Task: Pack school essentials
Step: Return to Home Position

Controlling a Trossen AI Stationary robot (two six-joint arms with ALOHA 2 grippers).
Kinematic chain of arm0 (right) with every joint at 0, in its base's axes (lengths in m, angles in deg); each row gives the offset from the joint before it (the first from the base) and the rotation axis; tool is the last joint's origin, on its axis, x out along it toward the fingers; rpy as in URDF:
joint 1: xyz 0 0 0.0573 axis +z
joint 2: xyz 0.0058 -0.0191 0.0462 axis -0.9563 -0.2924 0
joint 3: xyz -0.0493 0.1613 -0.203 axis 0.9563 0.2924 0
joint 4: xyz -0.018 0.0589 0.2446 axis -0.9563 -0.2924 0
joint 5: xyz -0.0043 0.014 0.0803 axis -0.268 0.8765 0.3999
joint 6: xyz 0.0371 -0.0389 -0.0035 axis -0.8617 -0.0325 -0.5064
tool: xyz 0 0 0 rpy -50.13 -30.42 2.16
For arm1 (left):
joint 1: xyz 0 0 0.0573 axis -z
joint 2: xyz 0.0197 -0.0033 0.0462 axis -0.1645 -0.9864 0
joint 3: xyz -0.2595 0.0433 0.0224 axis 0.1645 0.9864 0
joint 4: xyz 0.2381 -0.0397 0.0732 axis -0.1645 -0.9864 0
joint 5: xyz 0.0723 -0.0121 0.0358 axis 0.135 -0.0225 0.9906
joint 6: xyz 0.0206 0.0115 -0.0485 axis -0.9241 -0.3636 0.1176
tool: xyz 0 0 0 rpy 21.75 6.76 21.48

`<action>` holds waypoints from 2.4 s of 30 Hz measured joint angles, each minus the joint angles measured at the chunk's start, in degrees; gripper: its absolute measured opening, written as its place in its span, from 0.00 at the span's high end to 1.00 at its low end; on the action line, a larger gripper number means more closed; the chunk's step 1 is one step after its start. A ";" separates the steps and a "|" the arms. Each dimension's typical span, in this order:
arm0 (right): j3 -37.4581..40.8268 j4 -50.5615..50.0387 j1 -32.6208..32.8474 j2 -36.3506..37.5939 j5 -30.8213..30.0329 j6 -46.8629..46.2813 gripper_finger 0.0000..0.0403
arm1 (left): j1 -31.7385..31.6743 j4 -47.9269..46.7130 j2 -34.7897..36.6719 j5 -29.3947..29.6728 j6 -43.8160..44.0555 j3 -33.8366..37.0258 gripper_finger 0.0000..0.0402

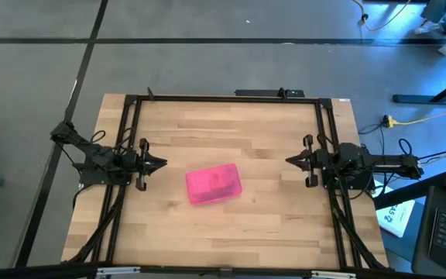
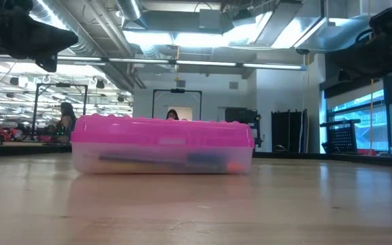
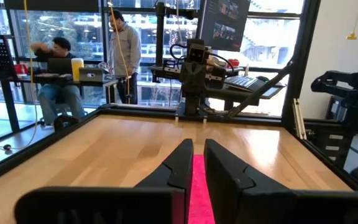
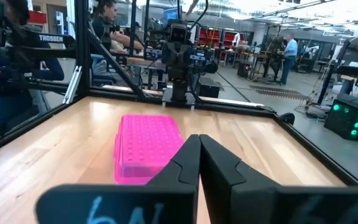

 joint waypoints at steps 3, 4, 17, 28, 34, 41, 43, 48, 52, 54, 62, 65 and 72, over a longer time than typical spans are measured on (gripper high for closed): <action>0.00 0.01 0.00 0.00 0.00 0.06 0.97 | 0.00 0.00 0.00 0.00 0.01 0.00 0.91; 0.00 -0.01 0.00 0.00 0.00 0.07 0.97 | 0.00 0.00 0.00 0.00 0.01 0.00 0.92; 0.00 0.02 0.00 0.00 0.00 0.09 0.97 | 0.00 0.02 0.00 -0.02 0.05 0.00 0.97; 0.00 0.03 0.00 0.00 0.00 0.04 0.97 | 0.00 0.02 0.00 -0.02 0.07 0.00 1.00; -0.02 0.03 0.00 0.00 0.00 0.04 0.97 | 0.00 0.02 0.00 -0.02 0.07 0.00 0.96; -0.02 0.03 0.00 0.00 0.00 0.04 0.97 | 0.00 0.02 0.00 -0.02 0.07 0.00 0.93; -0.02 0.03 0.00 0.00 0.00 0.04 0.97 | 0.00 0.02 0.00 -0.02 0.07 0.00 0.92; -0.02 0.03 0.00 0.00 0.00 0.04 0.97 | 0.00 0.02 0.00 -0.02 0.07 0.00 0.91; -0.02 0.03 0.00 0.00 0.00 0.04 0.97 | 0.00 0.03 0.00 -0.04 0.07 0.00 0.92; -0.02 0.03 0.00 0.00 -0.01 0.04 0.97 | 0.00 0.04 0.00 -0.02 0.07 0.00 0.93; -0.02 0.03 -0.02 0.00 0.00 0.04 0.97 | 0.00 0.04 0.00 -0.04 0.07 0.00 0.97; -0.02 0.03 -0.01 0.00 -0.02 0.04 0.97 | 0.00 0.04 0.00 -0.04 0.07 0.00 0.98; -0.02 0.03 0.00 0.00 -0.01 0.04 0.97 | 0.00 0.03 0.00 -0.04 0.07 0.00 1.00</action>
